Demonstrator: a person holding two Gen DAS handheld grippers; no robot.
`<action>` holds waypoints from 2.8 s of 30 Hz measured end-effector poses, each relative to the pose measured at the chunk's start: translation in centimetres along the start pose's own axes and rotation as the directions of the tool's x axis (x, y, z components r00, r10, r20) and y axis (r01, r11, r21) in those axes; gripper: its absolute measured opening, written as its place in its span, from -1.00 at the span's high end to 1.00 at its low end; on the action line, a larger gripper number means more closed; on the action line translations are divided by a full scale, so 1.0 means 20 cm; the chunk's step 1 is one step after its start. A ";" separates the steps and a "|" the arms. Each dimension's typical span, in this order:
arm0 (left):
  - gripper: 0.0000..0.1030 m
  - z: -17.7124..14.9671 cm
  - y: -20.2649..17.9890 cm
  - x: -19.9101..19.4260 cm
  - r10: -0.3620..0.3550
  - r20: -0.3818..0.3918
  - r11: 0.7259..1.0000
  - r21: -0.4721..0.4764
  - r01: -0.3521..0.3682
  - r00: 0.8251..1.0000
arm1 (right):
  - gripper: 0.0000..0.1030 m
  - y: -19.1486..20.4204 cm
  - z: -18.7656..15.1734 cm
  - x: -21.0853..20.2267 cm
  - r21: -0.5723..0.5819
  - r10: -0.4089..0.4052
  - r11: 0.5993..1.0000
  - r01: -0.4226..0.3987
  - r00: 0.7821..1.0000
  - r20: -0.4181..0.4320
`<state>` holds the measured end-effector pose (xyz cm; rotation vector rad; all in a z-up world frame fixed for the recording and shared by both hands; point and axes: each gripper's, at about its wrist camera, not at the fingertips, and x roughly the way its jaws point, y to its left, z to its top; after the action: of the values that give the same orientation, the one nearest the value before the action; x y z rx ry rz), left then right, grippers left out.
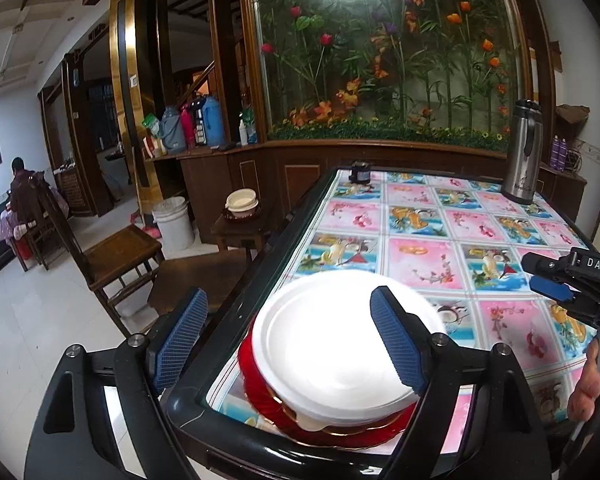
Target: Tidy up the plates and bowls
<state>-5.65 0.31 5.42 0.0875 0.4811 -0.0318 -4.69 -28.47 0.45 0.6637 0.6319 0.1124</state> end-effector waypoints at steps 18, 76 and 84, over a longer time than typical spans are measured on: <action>-0.78 0.04 -0.05 -0.11 0.033 0.046 0.997 -0.070 -0.030 0.998 | -0.46 0.04 -0.06 -0.23 -0.207 0.129 0.972 -0.113 0.990 0.063; -1.00 -0.26 0.23 -0.24 0.127 -0.042 0.984 -0.120 -0.131 0.991 | -0.98 0.60 -0.56 -0.27 -0.513 0.160 0.855 -0.075 0.979 0.123; -1.00 -0.29 0.27 -0.24 0.117 -0.077 0.981 -0.144 -0.127 0.990 | -0.98 0.63 -0.57 -0.28 -0.516 0.145 0.854 -0.058 0.981 0.130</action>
<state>-12.25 6.28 2.85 -0.0281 0.5438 0.1279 -14.60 -14.03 3.94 0.1839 0.3791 0.3110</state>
